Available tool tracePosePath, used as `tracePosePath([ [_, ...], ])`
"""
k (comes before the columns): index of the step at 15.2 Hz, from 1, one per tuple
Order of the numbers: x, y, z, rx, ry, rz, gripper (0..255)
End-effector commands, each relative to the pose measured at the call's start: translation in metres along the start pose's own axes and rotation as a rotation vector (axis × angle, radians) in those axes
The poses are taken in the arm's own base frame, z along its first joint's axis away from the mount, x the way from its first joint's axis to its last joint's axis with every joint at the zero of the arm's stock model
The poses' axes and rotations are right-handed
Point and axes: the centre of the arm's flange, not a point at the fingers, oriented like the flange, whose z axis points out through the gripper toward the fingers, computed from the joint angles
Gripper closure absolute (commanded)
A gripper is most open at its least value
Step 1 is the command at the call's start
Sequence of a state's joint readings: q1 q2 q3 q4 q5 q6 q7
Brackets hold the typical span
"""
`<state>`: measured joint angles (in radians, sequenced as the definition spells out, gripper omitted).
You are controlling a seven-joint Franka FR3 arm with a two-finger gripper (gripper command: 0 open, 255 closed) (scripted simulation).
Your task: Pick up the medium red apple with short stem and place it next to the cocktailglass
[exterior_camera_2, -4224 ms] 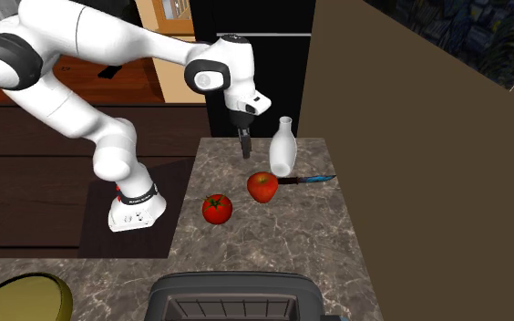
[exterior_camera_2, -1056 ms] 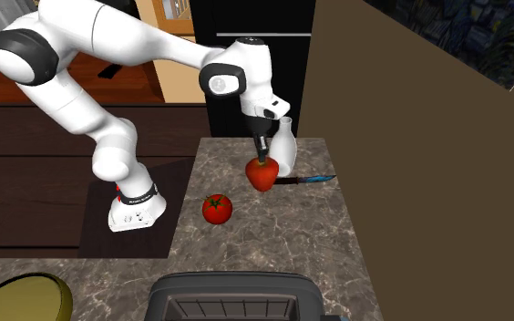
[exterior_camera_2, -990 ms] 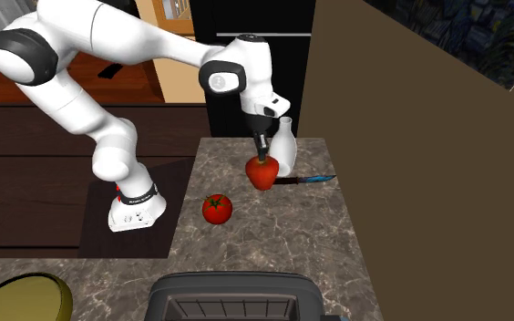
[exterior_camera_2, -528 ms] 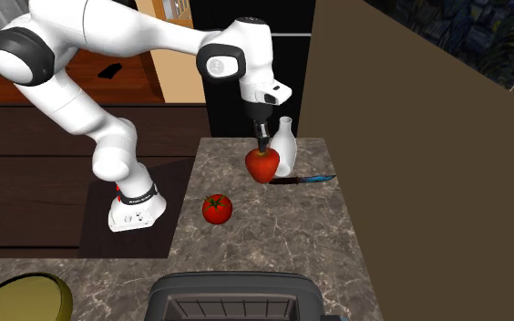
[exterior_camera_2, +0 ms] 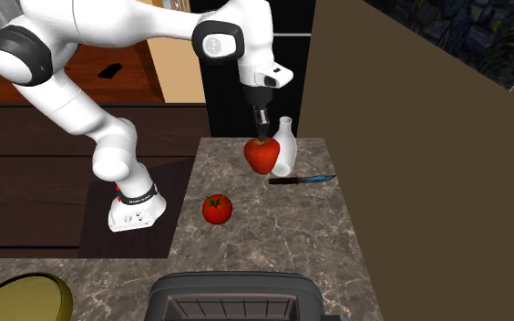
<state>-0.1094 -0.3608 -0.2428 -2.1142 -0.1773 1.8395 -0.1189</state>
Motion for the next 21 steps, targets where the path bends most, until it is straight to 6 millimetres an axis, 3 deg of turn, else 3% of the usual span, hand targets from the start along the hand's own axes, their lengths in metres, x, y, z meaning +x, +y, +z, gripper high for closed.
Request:
tracePosePath([
  [1,0.002,0.001,-0.01,0.0,0.0,0.0,255],
  [21,0.008,0.011,-0.114,0.0,0.0,0.0,255],
])
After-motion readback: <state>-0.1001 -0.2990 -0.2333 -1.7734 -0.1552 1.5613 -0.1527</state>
